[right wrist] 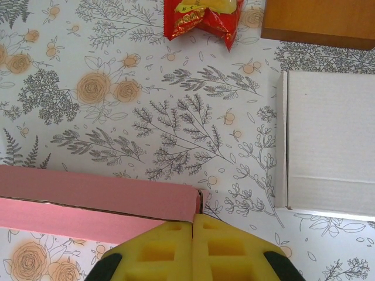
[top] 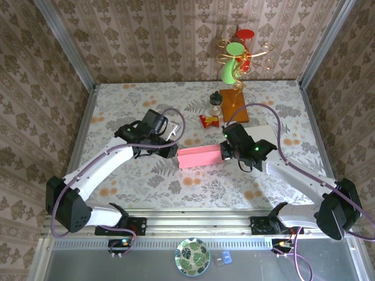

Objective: Fold the paper box

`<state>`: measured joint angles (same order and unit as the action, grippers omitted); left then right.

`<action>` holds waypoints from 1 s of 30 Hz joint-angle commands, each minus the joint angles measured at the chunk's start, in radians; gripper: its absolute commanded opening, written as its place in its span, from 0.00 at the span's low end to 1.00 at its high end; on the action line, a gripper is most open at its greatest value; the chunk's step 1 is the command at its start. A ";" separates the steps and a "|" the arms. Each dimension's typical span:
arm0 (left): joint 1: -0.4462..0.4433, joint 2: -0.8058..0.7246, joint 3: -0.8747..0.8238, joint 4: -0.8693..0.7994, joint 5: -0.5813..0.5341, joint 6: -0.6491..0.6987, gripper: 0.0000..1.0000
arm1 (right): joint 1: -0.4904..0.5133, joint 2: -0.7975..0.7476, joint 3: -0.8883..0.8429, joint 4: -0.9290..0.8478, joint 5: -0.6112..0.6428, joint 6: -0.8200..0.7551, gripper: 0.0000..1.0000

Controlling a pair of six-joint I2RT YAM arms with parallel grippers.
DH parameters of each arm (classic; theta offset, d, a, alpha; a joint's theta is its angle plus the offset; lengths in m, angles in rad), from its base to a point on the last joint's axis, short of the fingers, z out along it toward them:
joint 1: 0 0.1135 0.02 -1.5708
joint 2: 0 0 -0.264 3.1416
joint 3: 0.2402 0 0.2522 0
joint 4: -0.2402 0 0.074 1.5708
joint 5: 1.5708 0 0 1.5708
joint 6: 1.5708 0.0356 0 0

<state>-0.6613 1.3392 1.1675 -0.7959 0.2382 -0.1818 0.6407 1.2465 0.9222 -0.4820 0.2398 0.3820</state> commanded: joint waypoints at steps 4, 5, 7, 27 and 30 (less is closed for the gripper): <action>-0.035 0.053 0.067 -0.062 -0.027 -0.019 0.23 | 0.008 0.014 0.021 -0.050 0.029 0.025 0.00; -0.039 0.054 0.065 -0.055 -0.032 -0.021 0.24 | 0.008 0.014 0.022 -0.050 0.029 0.026 0.00; -0.042 0.060 0.061 -0.045 -0.035 -0.027 0.24 | 0.008 0.016 0.021 -0.050 0.028 0.027 0.00; -0.073 0.098 0.072 -0.037 -0.145 -0.018 0.19 | 0.008 0.028 0.022 -0.050 0.023 0.028 0.00; -0.072 0.105 0.077 -0.036 -0.149 -0.016 0.16 | 0.008 0.028 0.022 -0.050 0.023 0.028 0.00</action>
<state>-0.7280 1.4307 1.2137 -0.8261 0.1104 -0.1879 0.6407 1.2579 0.9287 -0.4816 0.2401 0.3969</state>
